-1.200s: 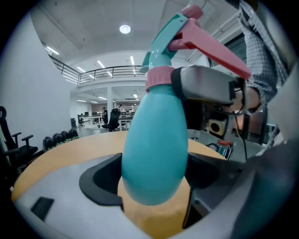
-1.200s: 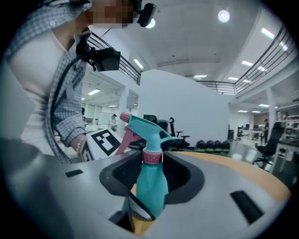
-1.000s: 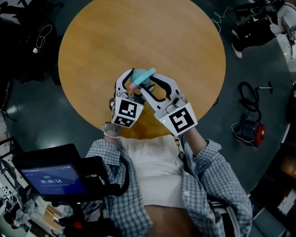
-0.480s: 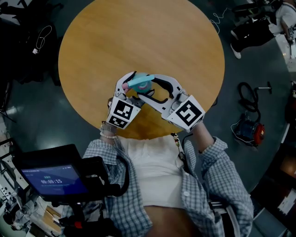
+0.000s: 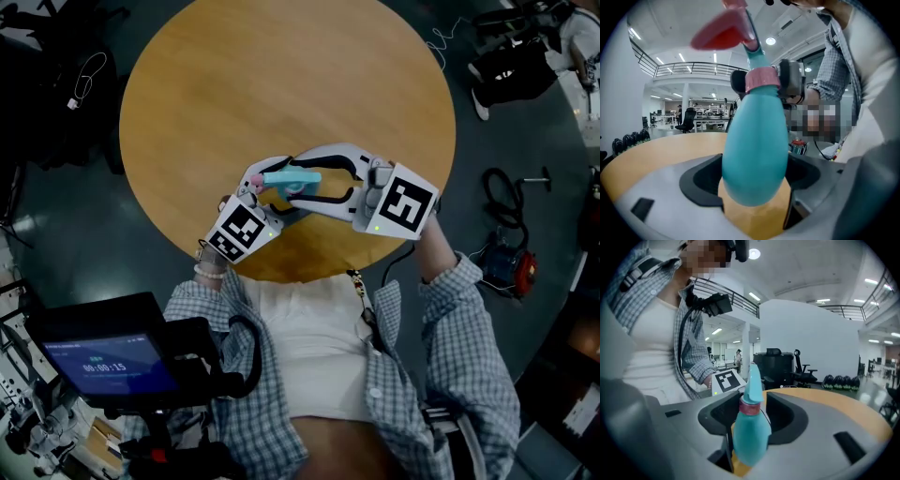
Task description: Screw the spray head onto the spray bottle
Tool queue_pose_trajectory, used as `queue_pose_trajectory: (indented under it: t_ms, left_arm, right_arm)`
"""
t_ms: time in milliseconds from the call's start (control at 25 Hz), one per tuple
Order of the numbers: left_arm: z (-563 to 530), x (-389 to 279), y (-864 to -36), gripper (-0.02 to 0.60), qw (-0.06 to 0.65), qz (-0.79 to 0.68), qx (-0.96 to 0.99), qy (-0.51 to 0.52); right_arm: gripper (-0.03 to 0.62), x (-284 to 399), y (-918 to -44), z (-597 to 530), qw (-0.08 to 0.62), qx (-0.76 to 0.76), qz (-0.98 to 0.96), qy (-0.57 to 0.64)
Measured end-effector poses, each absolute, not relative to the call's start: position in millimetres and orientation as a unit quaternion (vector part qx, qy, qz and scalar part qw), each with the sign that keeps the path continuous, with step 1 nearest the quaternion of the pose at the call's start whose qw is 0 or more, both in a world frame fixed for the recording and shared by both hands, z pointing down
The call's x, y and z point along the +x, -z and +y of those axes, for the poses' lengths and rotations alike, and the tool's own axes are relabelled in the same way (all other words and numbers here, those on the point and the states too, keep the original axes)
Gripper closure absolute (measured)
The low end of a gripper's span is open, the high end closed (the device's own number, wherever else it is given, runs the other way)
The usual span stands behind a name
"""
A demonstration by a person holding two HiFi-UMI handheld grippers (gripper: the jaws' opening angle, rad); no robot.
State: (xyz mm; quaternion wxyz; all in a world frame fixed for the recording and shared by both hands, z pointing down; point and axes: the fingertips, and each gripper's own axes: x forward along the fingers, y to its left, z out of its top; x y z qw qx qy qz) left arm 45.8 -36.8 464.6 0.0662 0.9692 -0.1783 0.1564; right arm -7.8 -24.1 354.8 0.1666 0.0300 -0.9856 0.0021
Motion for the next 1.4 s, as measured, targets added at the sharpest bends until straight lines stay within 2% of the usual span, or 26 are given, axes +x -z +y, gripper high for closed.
queue_pose_trajectory:
  t_ms: [40, 80, 400, 640, 800, 960, 1040, 1080, 1400]
  left_arm:
    - [-37, 45, -466, 0.169, 0.071, -0.181, 0.968, -0.156]
    - [-39, 44, -468, 0.169, 0.076, -0.186, 0.967, -0.155]
    - [-62, 24, -491, 0.169, 0.063, -0.294, 0.931, -0.205]
    - [-82, 12, -492, 0.17, 0.049, -0.4, 0.886, -0.23]
    - [-87, 9, -494, 0.17, 0.048, -0.432, 0.866, -0.246]
    - [-81, 15, -494, 0.17, 0.067, -0.393, 0.891, -0.218]
    - [-77, 19, -489, 0.17, 0.071, -0.359, 0.909, -0.199]
    - [-75, 20, -484, 0.17, 0.07, -0.339, 0.918, -0.191]
    - [-45, 36, -459, 0.17, 0.075, -0.202, 0.967, -0.135]
  right_arm:
    - [0.452, -9, -357, -23, 0.174, 0.029, -0.984, 0.015]
    - [0.465, -11, -359, -24, 0.175, 0.037, -0.984, 0.024]
    - [0.465, -15, -374, -39, 0.178, 0.2, -0.963, 0.032]
    - [0.467, -10, -372, -58, 0.097, 0.378, -0.92, -0.026]
    - [0.467, -3, -375, -66, 0.072, 0.442, -0.892, -0.062]
    - [0.464, -10, -373, -59, 0.073, 0.369, -0.924, -0.072]
    - [0.413, -11, -369, -52, 0.085, 0.314, -0.943, -0.067]
    - [0.407, -12, -366, -48, 0.09, 0.285, -0.952, -0.06]
    - [0.408, -7, -349, -28, 0.101, 0.113, -0.987, -0.049]
